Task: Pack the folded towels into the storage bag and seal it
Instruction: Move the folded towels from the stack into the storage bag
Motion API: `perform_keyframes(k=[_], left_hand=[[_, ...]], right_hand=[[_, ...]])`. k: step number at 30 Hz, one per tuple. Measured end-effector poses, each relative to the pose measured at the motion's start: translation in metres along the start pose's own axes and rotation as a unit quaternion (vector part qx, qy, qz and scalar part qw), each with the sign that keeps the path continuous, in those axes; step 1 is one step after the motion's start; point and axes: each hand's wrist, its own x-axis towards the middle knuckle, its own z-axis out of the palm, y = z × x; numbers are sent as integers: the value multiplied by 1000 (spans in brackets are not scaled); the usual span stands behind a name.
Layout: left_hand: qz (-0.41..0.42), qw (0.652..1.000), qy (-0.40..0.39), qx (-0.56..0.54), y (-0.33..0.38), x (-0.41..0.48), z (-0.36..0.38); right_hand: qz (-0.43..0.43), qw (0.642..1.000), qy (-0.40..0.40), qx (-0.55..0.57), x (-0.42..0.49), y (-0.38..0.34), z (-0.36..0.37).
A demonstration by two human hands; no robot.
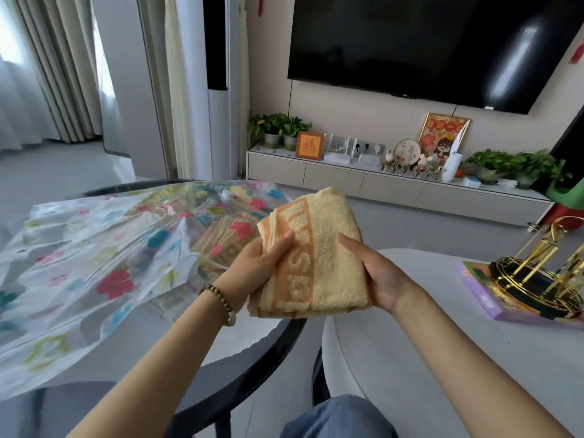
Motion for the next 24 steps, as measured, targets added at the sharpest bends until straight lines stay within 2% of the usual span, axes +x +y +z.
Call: perform_keyframes(k=[2,4,5,8,9,10,12,14,18,21,24], left_hand=[[40,992,54,109,-1,-22,-21],[75,961,97,248,-8,-46,-44],[106,930,134,325,-14,-56,-55],[219,784,272,513,-31,-86,-102],[217,763,282,539,-37,-93,-120],[190,763,274,554,-43,-99,-136],[122,787,226,560,-56,-109,-160],[100,799,195,560,-69,-115,-171],[107,776,196,590,-80,-114,-176],[93,810,235,529,-72,-112,-183],[128,856,257,429,-61,-113,-194]], right_hand=[[36,999,-21,22,7,15,18],[74,997,-28,22,16,34,34],[93,995,-34,18,20,45,40],[153,986,-66,1,32,80,66],[164,984,-77,-2,35,90,73],[168,982,-86,-2,39,97,80],[173,981,-92,-5,45,108,89],[182,979,-91,-15,50,114,93],[209,972,-100,-45,51,120,92],[233,963,-128,-51,48,126,90],[250,956,-147,-43,53,130,102]])
